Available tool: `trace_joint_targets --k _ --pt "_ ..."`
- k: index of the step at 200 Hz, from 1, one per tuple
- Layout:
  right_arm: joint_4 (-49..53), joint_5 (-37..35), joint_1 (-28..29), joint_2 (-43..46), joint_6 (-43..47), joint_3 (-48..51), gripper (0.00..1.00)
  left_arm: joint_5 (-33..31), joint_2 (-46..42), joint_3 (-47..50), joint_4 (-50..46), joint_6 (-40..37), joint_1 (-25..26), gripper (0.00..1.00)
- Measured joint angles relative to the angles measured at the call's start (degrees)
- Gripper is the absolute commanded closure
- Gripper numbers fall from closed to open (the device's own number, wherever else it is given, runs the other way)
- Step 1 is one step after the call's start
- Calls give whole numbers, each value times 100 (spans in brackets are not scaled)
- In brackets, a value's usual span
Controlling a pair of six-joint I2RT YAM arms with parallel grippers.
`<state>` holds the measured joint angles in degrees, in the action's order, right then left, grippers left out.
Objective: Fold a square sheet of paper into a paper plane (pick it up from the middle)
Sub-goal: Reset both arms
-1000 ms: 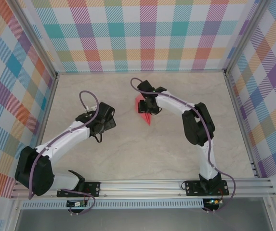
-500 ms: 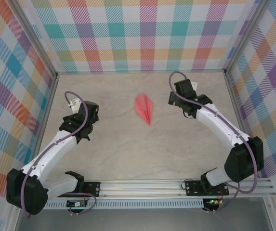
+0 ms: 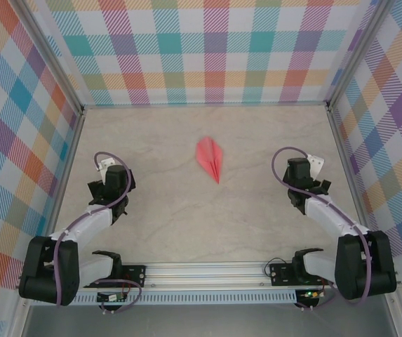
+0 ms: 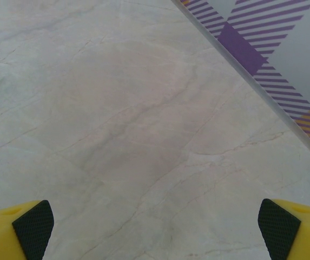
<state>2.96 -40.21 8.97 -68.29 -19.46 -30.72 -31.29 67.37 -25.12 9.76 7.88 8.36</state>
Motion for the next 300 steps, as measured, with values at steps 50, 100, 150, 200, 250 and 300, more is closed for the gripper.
trace_joint_targets --k 50,100,150,200,250,300 --pt "-2350 1060 -4 -461 1128 837 0 1220 876 295 1836 -662 -151 0" --pt "-3764 1945 -4 -772 1790 973 0 1945 1502 382 3193 -776 -282 0" --pt "-4566 2656 -343 -1539 1963 973 0 2166 1952 444 3716 -776 -289 0" --pt "-4850 3073 -575 -1902 1928 960 0 2184 2184 262 3689 -778 -289 0" --pt "-4861 3178 -669 -1902 1845 905 0 2184 2184 245 3685 -800 -289 0" --pt "-4861 3195 -669 -1902 1840 890 0 2186 2184 227 3644 -841 -289 0"
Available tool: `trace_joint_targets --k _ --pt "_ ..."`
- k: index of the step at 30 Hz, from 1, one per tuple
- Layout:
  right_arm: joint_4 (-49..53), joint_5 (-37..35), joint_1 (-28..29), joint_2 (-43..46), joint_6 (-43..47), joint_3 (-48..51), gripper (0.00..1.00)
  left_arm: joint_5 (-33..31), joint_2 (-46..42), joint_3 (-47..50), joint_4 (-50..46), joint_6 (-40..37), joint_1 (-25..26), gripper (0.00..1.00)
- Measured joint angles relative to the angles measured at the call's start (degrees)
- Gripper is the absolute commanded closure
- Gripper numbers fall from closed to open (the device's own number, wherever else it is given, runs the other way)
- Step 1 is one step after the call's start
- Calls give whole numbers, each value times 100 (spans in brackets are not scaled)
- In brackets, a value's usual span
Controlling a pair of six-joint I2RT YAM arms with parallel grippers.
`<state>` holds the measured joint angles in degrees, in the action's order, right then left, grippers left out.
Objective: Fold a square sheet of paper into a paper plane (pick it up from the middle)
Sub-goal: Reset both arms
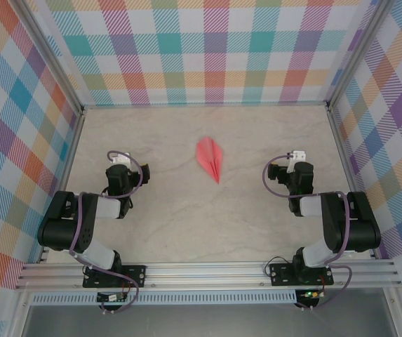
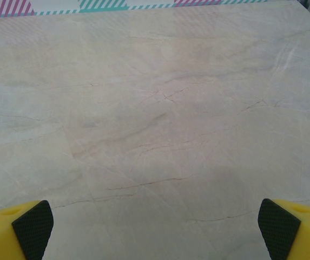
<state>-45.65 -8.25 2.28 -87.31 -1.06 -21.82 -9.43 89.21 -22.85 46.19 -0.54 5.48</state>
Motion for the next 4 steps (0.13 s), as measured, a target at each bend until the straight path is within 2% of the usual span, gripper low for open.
trace_joint_targets --k 4 --pt "-9 37 0 0 9 0 0 2 4 -28 -15 -11 0 0"
